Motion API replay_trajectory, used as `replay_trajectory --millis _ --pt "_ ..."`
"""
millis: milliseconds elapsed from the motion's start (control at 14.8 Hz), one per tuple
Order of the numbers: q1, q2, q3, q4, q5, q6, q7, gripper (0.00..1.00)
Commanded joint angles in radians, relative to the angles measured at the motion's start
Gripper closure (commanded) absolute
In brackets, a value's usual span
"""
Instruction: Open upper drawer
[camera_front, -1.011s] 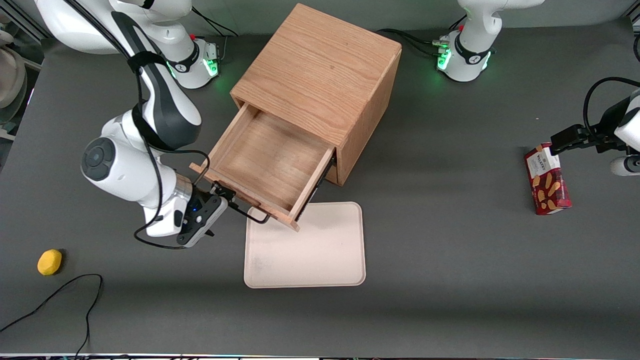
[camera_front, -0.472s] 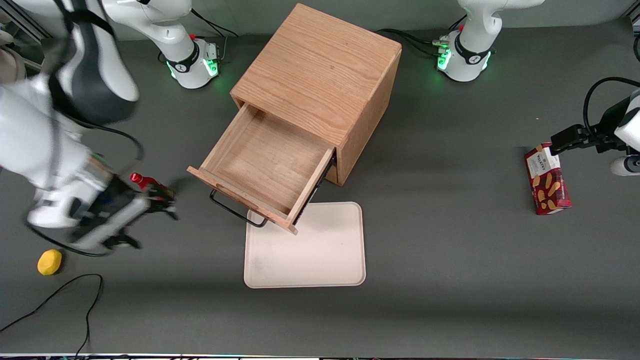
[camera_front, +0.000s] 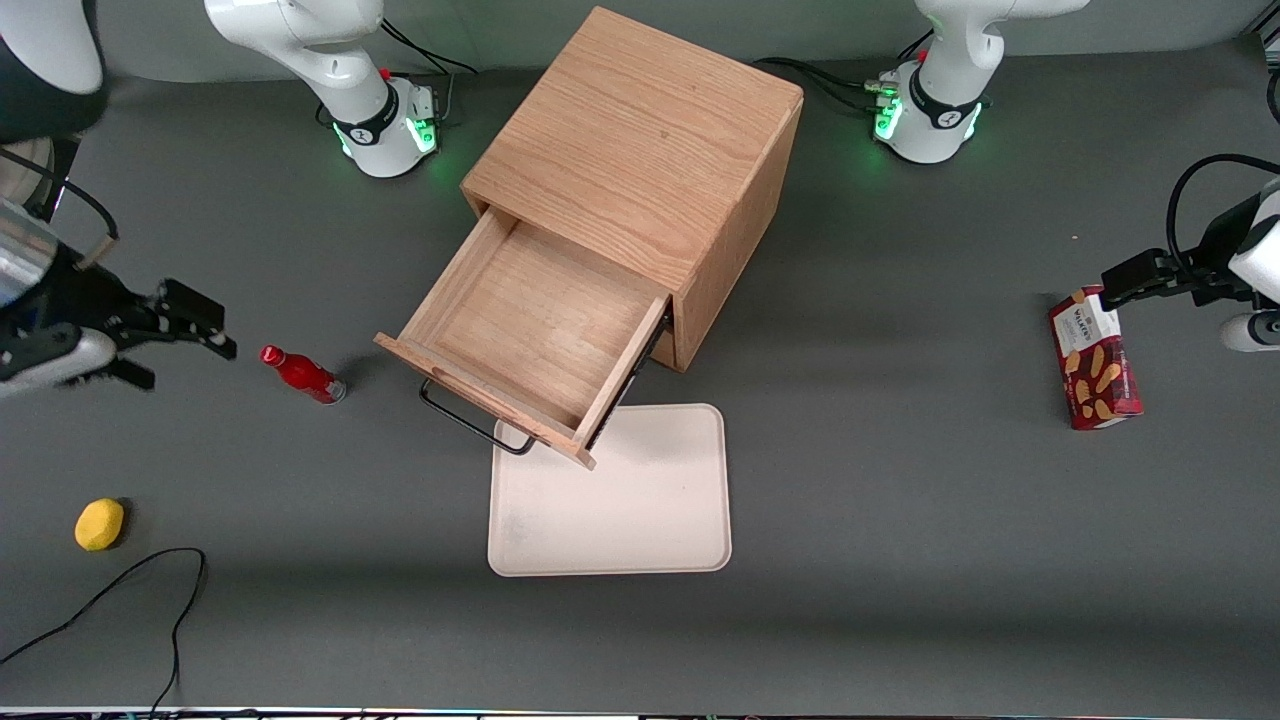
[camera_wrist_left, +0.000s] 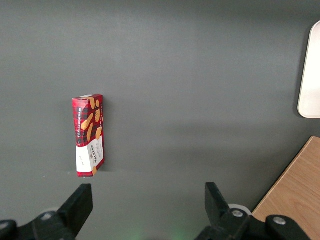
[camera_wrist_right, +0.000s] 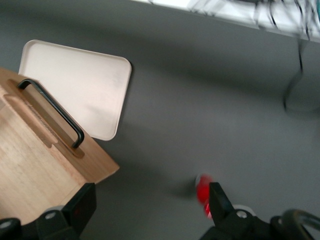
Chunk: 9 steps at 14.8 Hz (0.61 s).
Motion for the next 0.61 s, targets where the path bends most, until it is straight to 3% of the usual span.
replay_trajectory --millis 0,135,539 --pt "-0.018 -0.117 -0.008 -0.178 -0.026 0.01 0.13 0.0" --pt "-0.02 -0.121 -0.006 -0.184 -0.086 0.008 0.126 0.0" --pt "-0.029 -0.108 -0.006 -0.177 -0.097 0.008 0.133 0.0"
